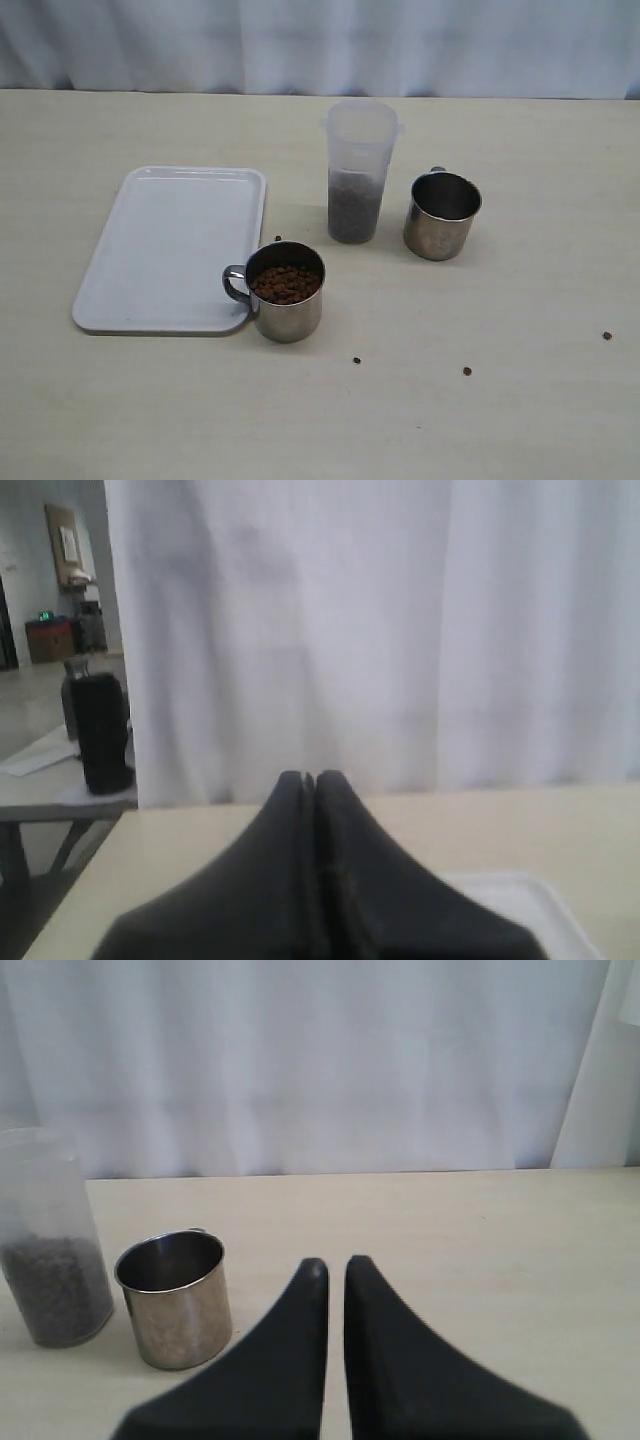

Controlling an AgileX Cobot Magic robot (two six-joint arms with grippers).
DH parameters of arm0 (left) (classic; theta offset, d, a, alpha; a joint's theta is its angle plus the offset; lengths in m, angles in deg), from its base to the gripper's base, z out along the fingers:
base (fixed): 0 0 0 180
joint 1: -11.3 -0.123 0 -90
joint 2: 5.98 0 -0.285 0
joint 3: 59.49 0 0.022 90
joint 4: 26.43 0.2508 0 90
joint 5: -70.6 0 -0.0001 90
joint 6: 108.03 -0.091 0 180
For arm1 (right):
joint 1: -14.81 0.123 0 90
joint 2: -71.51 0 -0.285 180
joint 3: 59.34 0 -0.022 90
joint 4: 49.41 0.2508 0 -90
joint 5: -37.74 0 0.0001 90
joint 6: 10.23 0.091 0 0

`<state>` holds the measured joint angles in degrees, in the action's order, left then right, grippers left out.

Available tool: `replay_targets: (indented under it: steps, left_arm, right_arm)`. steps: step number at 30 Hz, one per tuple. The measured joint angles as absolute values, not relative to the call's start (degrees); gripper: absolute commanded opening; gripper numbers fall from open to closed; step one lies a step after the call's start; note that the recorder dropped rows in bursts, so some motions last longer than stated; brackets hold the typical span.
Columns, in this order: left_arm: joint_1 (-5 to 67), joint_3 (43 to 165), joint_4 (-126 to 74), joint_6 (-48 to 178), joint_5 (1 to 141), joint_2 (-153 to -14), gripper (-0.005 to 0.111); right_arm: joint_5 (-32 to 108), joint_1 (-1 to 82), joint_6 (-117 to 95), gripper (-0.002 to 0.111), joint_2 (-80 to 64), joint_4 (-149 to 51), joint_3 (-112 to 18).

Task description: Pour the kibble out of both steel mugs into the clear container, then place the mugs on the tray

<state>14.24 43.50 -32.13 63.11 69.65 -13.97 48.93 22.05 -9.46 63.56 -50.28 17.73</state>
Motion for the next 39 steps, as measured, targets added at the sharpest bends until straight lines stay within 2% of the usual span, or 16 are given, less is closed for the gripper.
replay_targets:
  steps: [4, 11, 15, 20, 22, 23, 27, 31, 32, 34, 35, 36, 37, 39]
  left_arm:
    - [14.2, 43.5, -32.9, 67.8, 64.9, -14.0, 0.0]
    - [16.2, 43.5, -33.0, 79.0, 67.5, -20.2, 0.0]
    - [23.2, 43.5, -32.5, 81.4, 65.9, -32.9, 0.0]
    - [37.5, 43.6, -22.9, 81.9, 59.8, -51.3, 0.0]
    - [42.1, 44.9, -18.1, 81.5, 56.8, -60.2, 0.0]
    - [43.7, 47.1, -15.9, 80.1, 53.6, -69.0, 0.0]
    - [43.2, 53.8, -12.4, 78.3, 50.9, -84.3, 0.0]
    - [42.0, 63.4, 9.1, 88.5, 50.3, -97.5, 0.0]
    - [42.0, 64.7, 14.0, 92.1, 50.2, -99.0, 0.002]
    - [42.0, 69.4, 34.1, 109.1, 49.0, -103.3, 0.016]
    - [42.0, 70.2, 38.0, 112.5, 48.7, -103.8, 0.033]
    - [42.0, 71.2, 43.5, 116.7, 48.0, -104.3, 0.043]
    - [42.0, 71.6, 45.0, 117.7, 48.0, -104.4, 0.061]
    - [42.0, 72.4, 45.9, 118.8, 50.1, -104.6, 0.074]
  right_arm:
    - [48.9, 23.9, -9.5, 0.005, 63.6, -50.3, 17.7]
    - [48.9, 24.2, -9.5, 0.005, 63.6, -50.3, 17.7]
    - [48.9, 24.2, -9.3, 0.005, 63.6, -50.3, 17.7]
    - [48.9, 24.2, -9.2, 0.005, 63.6, -50.3, 17.7]
    - [48.9, 24.2, -9.2, 0.005, 63.6, -50.3, 17.7]
    - [48.9, 24.2, -9.2, 0.005, 63.6, -50.3, 17.7]
    - [48.9, 24.2, -9.2, 0.005, 63.6, -50.3, 17.7]
    - [48.9, 24.2, -9.2, 0.005, 63.6, -50.3, 17.7]
    - [48.9, 24.2, -9.2, 0.005, 63.6, -50.3, 17.7]
    - [48.9, 24.2, -9.2, 0.005, 63.6, -50.3, 17.7]
    - [48.9, 24.2, -9.2, 0.005, 63.6, -50.3, 17.7]
    - [48.9, 24.2, -9.2, 0.005, 63.6, -50.3, 17.7]
    - [48.9, 24.2, -9.2, 0.005, 63.6, -50.3, 17.7]
    - [48.9, 24.2, -9.2, 0.005, 63.6, -50.3, 17.7]
